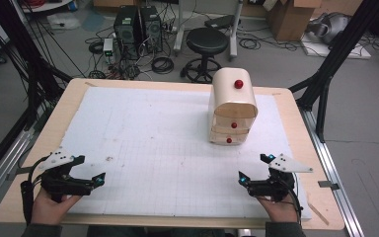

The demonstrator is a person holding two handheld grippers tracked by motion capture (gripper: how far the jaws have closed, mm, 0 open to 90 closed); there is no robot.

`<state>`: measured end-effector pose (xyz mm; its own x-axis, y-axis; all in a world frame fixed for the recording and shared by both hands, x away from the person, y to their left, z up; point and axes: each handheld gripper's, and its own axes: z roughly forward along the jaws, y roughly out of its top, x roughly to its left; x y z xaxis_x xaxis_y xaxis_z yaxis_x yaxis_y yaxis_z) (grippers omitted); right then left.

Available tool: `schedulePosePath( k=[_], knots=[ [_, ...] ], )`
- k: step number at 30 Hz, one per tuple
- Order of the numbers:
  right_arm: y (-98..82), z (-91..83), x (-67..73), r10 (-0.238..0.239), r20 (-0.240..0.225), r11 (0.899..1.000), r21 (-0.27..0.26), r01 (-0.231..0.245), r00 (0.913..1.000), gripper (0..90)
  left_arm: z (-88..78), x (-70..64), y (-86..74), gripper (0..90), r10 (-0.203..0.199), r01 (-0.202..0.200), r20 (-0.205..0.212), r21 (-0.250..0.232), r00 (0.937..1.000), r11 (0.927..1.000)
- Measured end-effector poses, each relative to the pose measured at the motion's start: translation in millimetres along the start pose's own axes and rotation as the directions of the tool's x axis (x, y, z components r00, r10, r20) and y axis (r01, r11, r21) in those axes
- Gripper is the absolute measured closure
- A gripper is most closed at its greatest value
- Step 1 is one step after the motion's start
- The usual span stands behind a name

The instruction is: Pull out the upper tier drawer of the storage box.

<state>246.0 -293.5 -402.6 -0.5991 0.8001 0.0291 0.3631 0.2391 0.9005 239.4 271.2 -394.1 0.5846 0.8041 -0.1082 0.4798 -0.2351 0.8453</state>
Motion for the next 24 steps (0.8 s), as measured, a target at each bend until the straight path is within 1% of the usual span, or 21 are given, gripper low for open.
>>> schedulePosePath(
  k=[2,5,8,9,10,12,13,15,16,18,20,24],
  knots=[
    [0.3,0.5,0.9,-0.007,0.005,1.0,0.0,0.007,1.0,0.3,0.1,-0.4,-0.2,1.7,0.002,-0.002,-0.002,0.001,1.0,1.0],
    [1.5,1.1,2.8,-0.002,0.014,1.0,0.001,0.002,0.9999,0.3,-0.1,-0.8,-0.8,1.7,-0.002,0.002,-0.003,0.001,1.0,1.0],
    [3.0,2.0,4.7,0.004,0.037,1.0,-0.01,-0.004,0.9993,0.3,0.2,-0.6,-1.6,1.7,-0.003,0.003,-0.003,0.003,1.0,1.0],
    [3.0,2.0,4.7,0.004,0.037,1.0,-0.01,-0.004,0.9993,0.3,0.3,-0.4,-1.6,1.7,-0.001,0.002,-0.001,0.004,1.0,1.0],
    [3.9,2.3,6.3,0.003,0.051,1.0,-0.013,-0.002,0.9987,0.3,0.2,-0.7,-1.6,1.7,-0.001,0.001,-0.004,0.004,1.0,1.0],
    [4.7,2.3,6.9,0.003,0.053,1.0,-0.016,-0.002,0.9986,0.3,-0.1,-1.2,-1.9,1.7,-0.001,0.001,-0.004,0.002,1.0,1.0],
    [6.9,2.9,8.1,0.008,0.069,1.0,-0.028,-0.006,0.9976,0.3,-0.4,-1.1,-2.1,1.7,-0.001,0.001,-0.005,0.003,1.0,1.0],
    [8.0,3.2,8.6,0.011,0.071,0.999,-0.033,-0.008,0.9974,0.3,-0.7,-1.1,-2.7,1.7,-0.007,0.007,-0.008,0.0,0.9999,1.0],
    [10.2,4.2,10.6,0.013,0.082,0.999,-0.047,-0.009,0.9965,0.3,-1.2,-0.5,-2.8,1.7,-0.004,0.004,-0.008,0.003,1.0,1.0],
    [11.3,4.6,11.4,0.013,0.087,0.999,-0.05,-0.008,0.9961,0.3,-1.6,-0.4,-3.0,1.7,-0.006,0.006,-0.009,0.004,0.9999,1.0],
    [13.5,5.9,14.0,0.019,0.102,0.998,-0.057,-0.013,0.9946,0.3,-1.4,-0.4,-3.1,1.7,-0.005,0.005,-0.01,0.003,0.9999,1.0],
    [18.5,9.2,19.4,0.025,0.154,0.997,-0.079,-0.013,0.9877,0.3,-0.4,-0.9,-3.2,1.7,-0.009,0.009,-0.007,0.001,0.9999,1.0]
  ],
)
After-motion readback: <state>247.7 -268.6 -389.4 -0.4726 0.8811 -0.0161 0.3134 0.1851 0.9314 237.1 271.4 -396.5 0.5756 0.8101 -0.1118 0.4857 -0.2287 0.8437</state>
